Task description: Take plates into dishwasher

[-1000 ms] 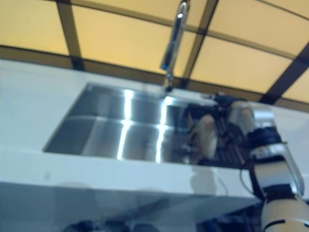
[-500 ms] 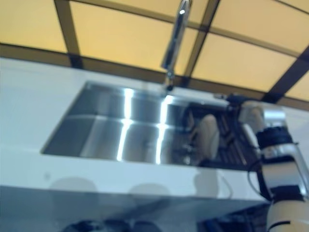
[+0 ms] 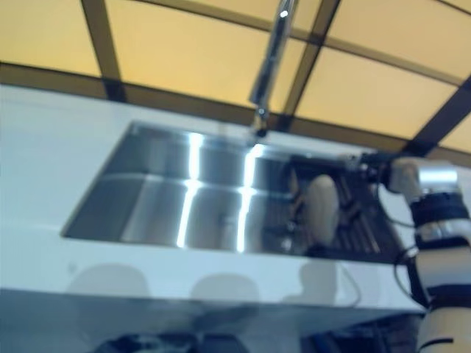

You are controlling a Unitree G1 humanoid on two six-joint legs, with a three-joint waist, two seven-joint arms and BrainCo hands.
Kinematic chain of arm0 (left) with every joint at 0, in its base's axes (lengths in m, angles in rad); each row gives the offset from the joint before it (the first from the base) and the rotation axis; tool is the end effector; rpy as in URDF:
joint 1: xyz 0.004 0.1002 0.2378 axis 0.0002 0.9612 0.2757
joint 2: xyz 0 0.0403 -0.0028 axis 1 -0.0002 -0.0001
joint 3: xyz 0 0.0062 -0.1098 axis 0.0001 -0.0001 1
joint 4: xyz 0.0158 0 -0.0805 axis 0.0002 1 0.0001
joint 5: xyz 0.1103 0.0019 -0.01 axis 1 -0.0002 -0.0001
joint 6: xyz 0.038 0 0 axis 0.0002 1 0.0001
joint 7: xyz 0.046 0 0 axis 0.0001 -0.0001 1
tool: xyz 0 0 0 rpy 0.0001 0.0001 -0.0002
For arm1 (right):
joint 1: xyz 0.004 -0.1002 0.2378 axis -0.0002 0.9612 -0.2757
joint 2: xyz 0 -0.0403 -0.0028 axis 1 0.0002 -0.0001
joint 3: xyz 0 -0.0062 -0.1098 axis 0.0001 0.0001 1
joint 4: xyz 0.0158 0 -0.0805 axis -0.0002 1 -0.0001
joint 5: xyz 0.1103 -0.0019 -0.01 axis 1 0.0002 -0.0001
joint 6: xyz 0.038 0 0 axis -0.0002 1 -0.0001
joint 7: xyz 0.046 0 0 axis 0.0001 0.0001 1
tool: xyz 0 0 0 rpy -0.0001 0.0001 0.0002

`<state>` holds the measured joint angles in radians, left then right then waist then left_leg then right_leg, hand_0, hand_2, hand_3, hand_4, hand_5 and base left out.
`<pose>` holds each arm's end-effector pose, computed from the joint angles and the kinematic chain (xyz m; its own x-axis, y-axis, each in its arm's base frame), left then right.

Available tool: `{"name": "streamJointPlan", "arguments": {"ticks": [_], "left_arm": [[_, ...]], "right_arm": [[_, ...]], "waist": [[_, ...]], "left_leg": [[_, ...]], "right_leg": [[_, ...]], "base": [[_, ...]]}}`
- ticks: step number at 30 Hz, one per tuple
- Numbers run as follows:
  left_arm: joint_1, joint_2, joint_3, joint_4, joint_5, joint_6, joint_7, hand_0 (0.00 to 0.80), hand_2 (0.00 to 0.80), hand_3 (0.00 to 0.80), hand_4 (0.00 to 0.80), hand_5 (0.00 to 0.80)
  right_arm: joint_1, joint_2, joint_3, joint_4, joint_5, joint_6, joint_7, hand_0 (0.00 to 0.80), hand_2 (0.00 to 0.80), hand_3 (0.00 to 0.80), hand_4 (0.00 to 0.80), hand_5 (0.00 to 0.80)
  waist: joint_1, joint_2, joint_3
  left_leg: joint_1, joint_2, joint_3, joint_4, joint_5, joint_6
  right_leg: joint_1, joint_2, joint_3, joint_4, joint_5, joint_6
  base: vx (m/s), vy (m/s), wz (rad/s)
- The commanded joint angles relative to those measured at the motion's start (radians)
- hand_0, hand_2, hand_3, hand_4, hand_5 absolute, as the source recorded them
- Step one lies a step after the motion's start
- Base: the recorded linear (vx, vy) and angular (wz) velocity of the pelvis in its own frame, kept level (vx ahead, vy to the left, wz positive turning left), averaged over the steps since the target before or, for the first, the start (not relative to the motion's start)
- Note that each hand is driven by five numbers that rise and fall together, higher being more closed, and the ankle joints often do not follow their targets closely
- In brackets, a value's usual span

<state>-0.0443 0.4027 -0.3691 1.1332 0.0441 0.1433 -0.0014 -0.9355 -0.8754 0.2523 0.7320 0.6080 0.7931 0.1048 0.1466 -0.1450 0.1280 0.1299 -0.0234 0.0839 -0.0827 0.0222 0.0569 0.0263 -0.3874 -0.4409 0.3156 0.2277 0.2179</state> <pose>0.0992 0.2657 -0.1128 0.3147 0.2794 -0.9072 0.3921 0.8321 0.3923 0.3289 -0.3122 0.2011 0.8282 -0.2032 -0.5222 0.1309 0.9763 -0.1722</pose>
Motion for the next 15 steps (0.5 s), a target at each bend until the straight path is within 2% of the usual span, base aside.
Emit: {"name": "streamJointPlan", "arguments": {"ticks": [1,15], "left_arm": [[-0.019,-0.008,0.032,-0.002,-0.023,-0.010,0.014,0.000,0.000,0.000,0.000,0.000],[-0.017,-0.007,0.043,-0.005,-0.011,-0.014,0.009,0.000,0.000,0.000,0.000,0.000]], "right_arm": [[-0.053,-0.084,0.034,-0.012,-0.058,-0.014,0.058,0.000,0.000,0.000,0.000,0.000],[-0.003,-0.086,0.049,-0.015,-0.156,-0.013,0.257,0.000,0.000,0.000,0.000,0.000]], "waist": [[-0.021,0.008,-0.015],[-0.027,0.009,-0.009]], "left_leg": [[0.000,0.006,0.101,-0.005,-0.061,-0.004],[-0.001,0.011,0.114,-0.005,-0.059,-0.008]], "right_leg": [[-0.064,0.010,0.055,0.125,0.008,0.004],[-0.071,0.010,0.059,0.134,0.008,0.006]], "base": [[-0.001,0.001,0.08],[-0.002,-0.001,-0.01]]}}
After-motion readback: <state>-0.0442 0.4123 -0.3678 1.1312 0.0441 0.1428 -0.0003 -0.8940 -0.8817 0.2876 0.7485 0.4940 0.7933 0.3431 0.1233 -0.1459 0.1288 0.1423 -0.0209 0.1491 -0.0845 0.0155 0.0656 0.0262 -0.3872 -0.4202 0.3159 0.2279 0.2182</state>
